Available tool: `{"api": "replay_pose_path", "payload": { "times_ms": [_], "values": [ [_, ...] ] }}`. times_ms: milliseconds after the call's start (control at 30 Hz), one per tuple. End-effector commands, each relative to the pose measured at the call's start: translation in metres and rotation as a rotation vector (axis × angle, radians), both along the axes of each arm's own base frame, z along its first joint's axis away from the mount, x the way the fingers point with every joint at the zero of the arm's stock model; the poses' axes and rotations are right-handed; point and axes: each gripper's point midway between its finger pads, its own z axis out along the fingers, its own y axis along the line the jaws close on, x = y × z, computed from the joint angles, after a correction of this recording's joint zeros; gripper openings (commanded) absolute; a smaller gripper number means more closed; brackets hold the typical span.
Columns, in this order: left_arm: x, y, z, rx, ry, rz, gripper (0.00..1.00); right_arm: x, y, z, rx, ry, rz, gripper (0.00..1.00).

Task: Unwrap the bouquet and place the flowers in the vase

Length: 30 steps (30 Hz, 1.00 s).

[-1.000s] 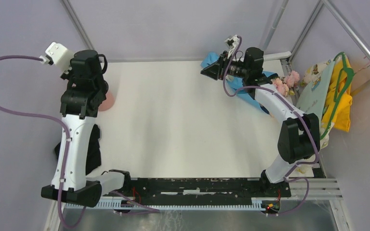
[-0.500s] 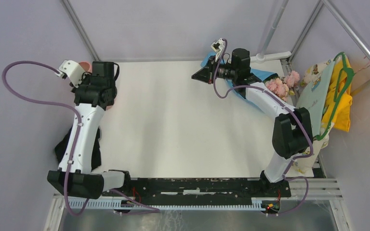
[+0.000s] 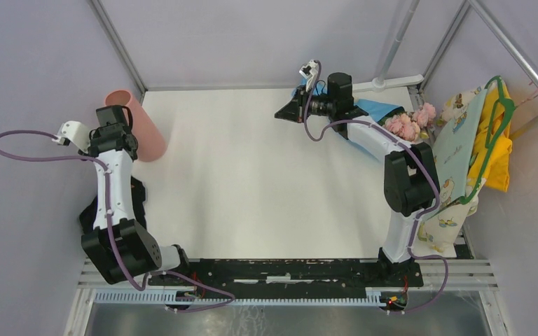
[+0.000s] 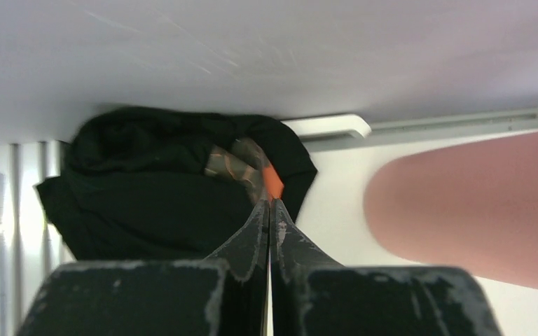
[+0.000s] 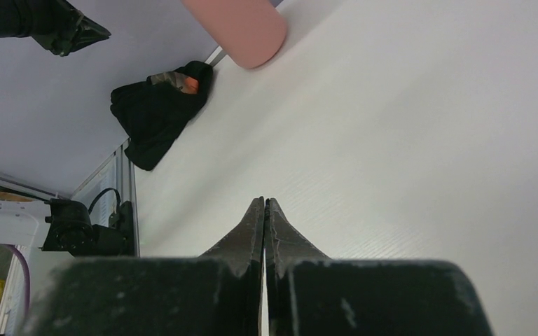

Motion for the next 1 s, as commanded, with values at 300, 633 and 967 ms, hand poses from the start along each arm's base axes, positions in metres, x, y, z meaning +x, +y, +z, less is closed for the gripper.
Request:
{"api": "replay_pose_path", "payload": {
  "times_ms": [300,633,967],
  "values": [
    [0.042,0.007,-0.044,-0.029,-0.240,-0.137,0.02,0.008,0.008,0.009,0.030,-0.021,0.044,0.00],
    [0.042,0.048,-0.066,-0.032,-0.276,-0.066,0.02,0.012,0.013,-0.009,0.030,0.021,0.057,0.00],
    [0.096,0.059,-0.103,-0.140,-0.426,-0.206,0.02,0.008,0.015,-0.014,0.018,0.005,0.080,0.00]
  ]
}}
